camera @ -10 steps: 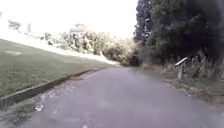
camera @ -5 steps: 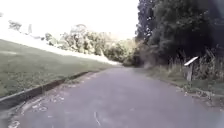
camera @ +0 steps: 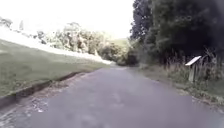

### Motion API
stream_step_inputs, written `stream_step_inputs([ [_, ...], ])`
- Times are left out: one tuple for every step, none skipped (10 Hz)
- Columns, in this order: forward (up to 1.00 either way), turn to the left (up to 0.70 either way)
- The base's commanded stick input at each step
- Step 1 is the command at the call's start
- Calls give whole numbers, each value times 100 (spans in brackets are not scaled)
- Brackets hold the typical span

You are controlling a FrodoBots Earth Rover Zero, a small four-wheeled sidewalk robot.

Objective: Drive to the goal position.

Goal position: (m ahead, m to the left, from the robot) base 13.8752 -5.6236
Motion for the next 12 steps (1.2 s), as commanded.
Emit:
stream_step_inputs([
  [100,0],
  [100,0],
  [100,0],
  [100,0],
  [100,0],
  [100,0],
  [100,0],
  [100,0],
  [100,0],
  [100,0],
  [100,0],
  [100,0],
])
